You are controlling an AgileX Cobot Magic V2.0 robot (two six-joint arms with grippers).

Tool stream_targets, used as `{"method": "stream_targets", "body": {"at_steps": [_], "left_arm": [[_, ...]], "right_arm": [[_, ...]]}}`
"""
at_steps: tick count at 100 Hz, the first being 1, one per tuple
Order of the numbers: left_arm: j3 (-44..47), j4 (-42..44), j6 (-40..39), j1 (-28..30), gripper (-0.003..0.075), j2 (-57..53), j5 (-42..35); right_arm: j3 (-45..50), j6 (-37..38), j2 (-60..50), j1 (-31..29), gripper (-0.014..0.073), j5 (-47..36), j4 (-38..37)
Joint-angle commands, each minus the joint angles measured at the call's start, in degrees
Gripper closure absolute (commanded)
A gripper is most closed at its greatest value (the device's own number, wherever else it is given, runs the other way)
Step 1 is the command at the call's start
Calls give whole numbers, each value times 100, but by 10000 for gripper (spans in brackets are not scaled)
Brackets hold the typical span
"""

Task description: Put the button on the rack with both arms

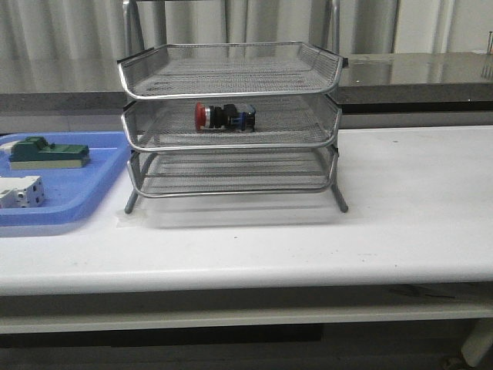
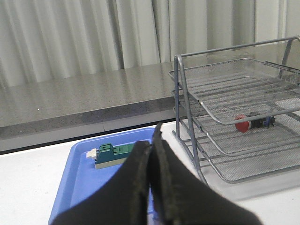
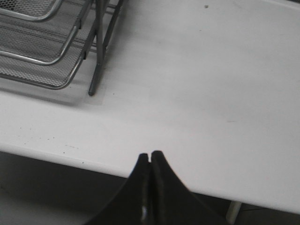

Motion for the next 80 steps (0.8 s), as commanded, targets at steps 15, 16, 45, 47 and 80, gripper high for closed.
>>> {"method": "stream_targets", "body": {"at_steps": [15, 16, 45, 47, 80], "left_arm": [[-147, -87, -53, 6, 741, 62, -443], [-147, -87, -53, 6, 741, 62, -443], [-147, -87, -53, 6, 741, 62, -443], [-147, -87, -53, 6, 741, 62, -443], [-147, -87, -53, 6, 741, 62, -443]], "right_arm": [[896, 253, -1565, -431, 650, -869, -107], [958, 259, -1657, -441, 650, -869, -107], [1798, 259, -3148, -548, 650, -835, -107], [1816, 259, -3210, -548, 650, -814, -107], [1822, 259, -3412, -548, 650, -677, -107]]}}
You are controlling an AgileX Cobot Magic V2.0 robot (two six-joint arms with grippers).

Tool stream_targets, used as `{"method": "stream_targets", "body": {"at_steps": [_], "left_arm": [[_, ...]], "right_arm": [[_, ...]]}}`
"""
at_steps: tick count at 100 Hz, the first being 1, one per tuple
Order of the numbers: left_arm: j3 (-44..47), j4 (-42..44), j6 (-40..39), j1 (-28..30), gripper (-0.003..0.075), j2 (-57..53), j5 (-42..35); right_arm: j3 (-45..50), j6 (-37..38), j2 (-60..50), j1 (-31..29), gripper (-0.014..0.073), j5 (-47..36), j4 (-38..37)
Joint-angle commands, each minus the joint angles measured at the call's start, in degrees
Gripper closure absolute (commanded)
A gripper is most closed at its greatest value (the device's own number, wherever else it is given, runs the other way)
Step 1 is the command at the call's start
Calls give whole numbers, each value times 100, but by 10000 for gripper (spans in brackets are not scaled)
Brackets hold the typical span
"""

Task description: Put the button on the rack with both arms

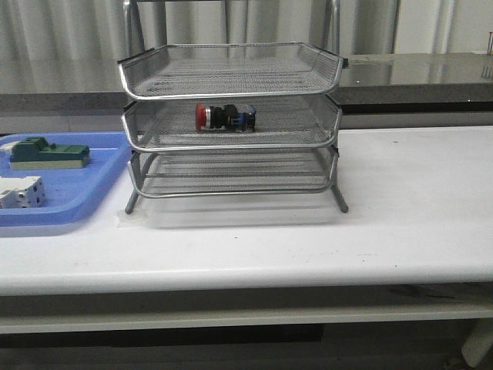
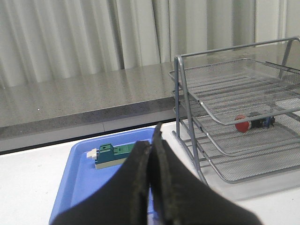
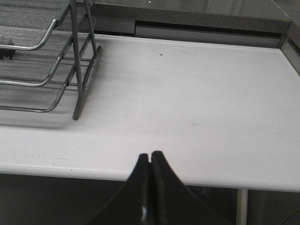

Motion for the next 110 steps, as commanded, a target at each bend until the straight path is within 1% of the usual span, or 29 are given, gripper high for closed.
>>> {"method": "stream_targets", "body": {"at_steps": [1, 48, 66, 80, 98, 110], "left_arm": [[-147, -87, -53, 6, 741, 62, -443], [-147, -87, -53, 6, 741, 62, -443], [-147, -87, -53, 6, 741, 62, -443], [-147, -87, -53, 6, 741, 62, -443], [-147, -87, -53, 6, 741, 62, -443], [-147, -87, -53, 6, 741, 62, -443]], "right_arm": [[-144, 0, 16, -31, 650, -379, -98], [-144, 0, 4, -31, 650, -379, -157], [38, 0, -293, -31, 650, -618, -179], [629, 0, -769, -31, 650, -1250, -179], [1720, 0, -1435, -33, 650, -2274, -154], [2268, 0, -1748, -33, 650, -2573, -12]]}}
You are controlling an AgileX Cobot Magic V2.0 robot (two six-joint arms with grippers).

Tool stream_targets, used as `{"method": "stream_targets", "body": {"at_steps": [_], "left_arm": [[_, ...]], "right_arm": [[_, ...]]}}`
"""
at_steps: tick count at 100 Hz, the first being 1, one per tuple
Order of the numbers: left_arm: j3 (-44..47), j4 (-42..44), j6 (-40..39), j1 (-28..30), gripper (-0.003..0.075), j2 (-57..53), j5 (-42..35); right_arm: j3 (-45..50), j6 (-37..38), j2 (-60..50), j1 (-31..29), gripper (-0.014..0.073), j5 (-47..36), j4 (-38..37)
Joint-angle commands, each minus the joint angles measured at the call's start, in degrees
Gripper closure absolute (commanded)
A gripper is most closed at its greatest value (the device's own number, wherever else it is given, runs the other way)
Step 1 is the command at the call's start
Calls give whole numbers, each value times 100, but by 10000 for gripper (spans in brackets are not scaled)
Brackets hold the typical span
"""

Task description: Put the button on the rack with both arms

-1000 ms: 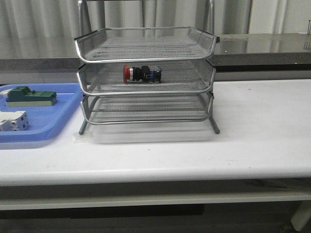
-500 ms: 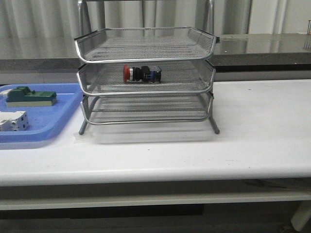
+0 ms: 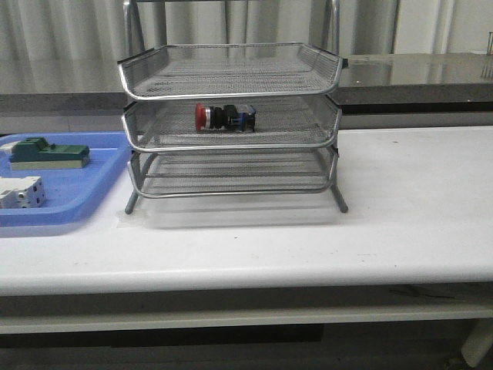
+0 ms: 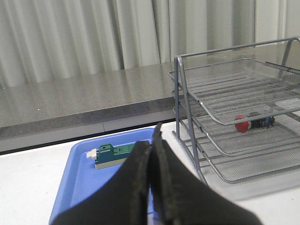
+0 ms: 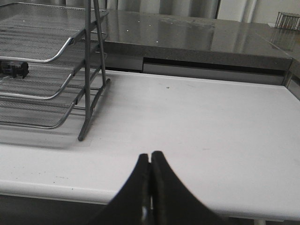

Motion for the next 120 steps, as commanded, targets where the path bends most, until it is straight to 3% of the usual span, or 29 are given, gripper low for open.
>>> {"method": "stream_targets", "body": {"at_steps": [1, 25, 120], "left_arm": [[-147, -87, -53, 6, 741, 62, -443], [-147, -87, -53, 6, 741, 62, -443], [-147, -87, -53, 6, 741, 62, -443]], "right_arm": [[180, 0, -120, -33, 650, -739, 47], [753, -5, -493, -37, 650, -978, 282], [754, -101, -525, -314, 650, -1194, 282]]}}
